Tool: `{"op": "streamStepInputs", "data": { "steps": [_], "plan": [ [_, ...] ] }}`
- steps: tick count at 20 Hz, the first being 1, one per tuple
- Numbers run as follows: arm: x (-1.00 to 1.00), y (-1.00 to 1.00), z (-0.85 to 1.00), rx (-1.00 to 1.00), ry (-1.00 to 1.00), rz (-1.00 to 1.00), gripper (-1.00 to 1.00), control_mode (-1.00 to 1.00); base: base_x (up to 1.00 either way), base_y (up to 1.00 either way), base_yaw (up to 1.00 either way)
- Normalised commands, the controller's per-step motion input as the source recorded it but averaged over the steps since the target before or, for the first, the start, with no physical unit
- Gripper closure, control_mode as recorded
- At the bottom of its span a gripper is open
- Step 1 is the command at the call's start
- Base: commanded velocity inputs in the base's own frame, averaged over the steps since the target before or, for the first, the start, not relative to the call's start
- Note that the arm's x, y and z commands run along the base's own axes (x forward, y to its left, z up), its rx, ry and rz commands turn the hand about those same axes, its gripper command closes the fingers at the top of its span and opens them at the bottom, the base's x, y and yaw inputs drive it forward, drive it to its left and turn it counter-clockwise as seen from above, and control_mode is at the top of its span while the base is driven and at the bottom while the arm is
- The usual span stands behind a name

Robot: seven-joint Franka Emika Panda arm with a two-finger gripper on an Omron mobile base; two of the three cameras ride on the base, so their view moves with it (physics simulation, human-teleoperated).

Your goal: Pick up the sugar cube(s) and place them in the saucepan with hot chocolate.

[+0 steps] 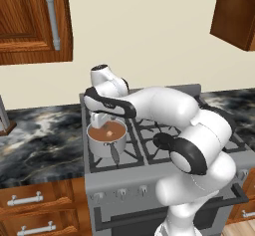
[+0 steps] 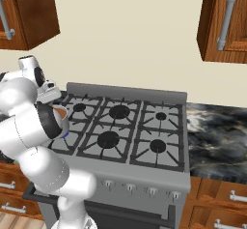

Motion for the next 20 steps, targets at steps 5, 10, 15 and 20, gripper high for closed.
{"op": "streamStepInputs", "data": {
  "steps": [5, 10, 15, 20],
  "plan": [
    [0.00, 0.00, 0.01, 0.00, 0.00, 0.00, -1.00, -1.00, 0.00, 0.00, 0.00],
    [-0.01, -0.19, 0.10, 0.00, 0.00, -0.06, -1.00, -1.00, 0.00, 0.00, 0.00],
    [-0.27, -0.87, 0.12, 0.00, -0.04, -0.23, -1.00, -1.00, 0.00, 0.00, 0.00],
    [-0.65, -0.92, 0.33, 0.01, -0.15, -0.27, -1.00, -1.00, 0.00, 0.00, 0.00]
  ]
}}
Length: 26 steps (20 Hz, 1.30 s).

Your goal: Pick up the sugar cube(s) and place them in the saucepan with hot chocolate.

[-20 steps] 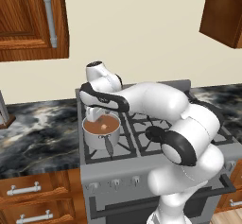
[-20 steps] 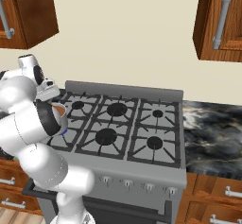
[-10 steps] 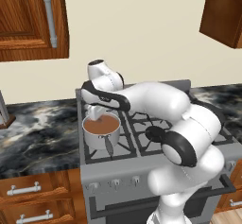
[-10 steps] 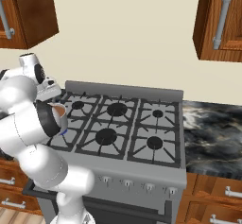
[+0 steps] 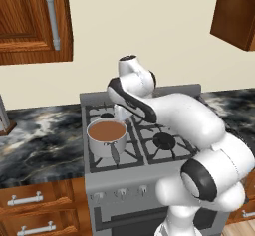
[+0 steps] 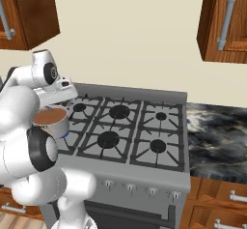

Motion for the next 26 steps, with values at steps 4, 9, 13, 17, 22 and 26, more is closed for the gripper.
{"op": "streamStepInputs", "data": {
  "steps": [4, 9, 13, 17, 22, 26],
  "plan": [
    [-0.79, -0.70, 0.72, 0.05, -0.23, -0.27, -1.00, -1.00, 0.00, 0.00, 0.00],
    [-0.44, -0.64, 0.88, 0.05, -0.18, -0.22, -1.00, -1.00, 0.00, 0.00, 0.00],
    [-0.13, -0.71, 0.63, 0.06, -0.07, -0.16, -1.00, -1.00, 0.00, 0.00, 0.00],
    [-0.29, -0.70, 0.39, 0.05, -0.08, -0.19, -1.00, -1.00, 0.00, 0.00, 0.00],
    [-0.10, -0.64, -0.06, 0.07, 0.00, -0.16, -1.00, -1.00, 0.00, 0.00, 0.00],
    [-0.11, -0.31, -0.09, 0.04, 0.00, -0.12, -1.00, -1.00, 0.00, 0.00, 0.00]
  ]
}}
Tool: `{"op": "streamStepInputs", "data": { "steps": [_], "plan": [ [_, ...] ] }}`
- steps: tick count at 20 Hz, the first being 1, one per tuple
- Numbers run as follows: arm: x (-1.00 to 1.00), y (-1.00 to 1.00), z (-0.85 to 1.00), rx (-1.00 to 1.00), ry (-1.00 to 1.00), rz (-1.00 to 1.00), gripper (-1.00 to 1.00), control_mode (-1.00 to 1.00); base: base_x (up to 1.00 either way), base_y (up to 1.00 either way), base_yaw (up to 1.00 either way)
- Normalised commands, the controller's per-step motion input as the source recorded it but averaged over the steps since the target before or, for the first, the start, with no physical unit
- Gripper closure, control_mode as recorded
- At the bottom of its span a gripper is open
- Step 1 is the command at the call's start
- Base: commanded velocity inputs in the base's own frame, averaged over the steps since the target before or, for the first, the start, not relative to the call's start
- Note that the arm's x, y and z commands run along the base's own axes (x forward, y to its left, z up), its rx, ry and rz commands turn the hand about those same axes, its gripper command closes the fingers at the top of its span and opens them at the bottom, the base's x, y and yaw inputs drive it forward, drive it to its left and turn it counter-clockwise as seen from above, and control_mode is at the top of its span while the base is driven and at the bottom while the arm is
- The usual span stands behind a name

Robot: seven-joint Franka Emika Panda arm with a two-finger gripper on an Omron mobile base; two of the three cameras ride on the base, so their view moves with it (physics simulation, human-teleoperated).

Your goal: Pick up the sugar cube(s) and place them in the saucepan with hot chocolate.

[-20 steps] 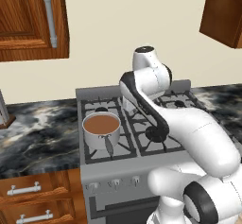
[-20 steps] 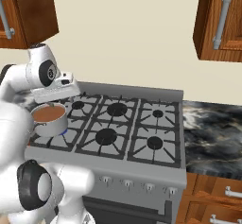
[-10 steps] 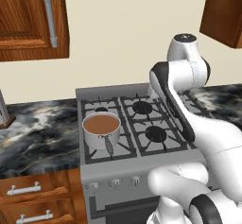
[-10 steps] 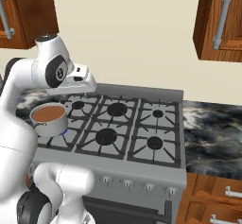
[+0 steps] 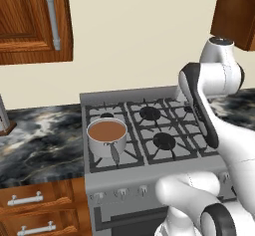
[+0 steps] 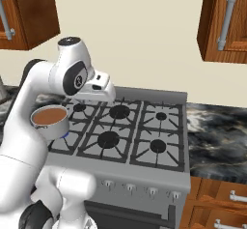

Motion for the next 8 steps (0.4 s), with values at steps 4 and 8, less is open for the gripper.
{"op": "streamStepInputs", "data": {
  "steps": [4, 8],
  "plan": [
    [-0.24, -0.22, -0.09, 0.09, 0.00, -0.11, -1.00, -1.00, 0.00, 0.00, 0.00],
    [-0.26, -0.17, -0.21, 0.10, 0.06, -0.10, -1.00, -1.00, 0.00, 0.00, 0.00]
  ]
}}
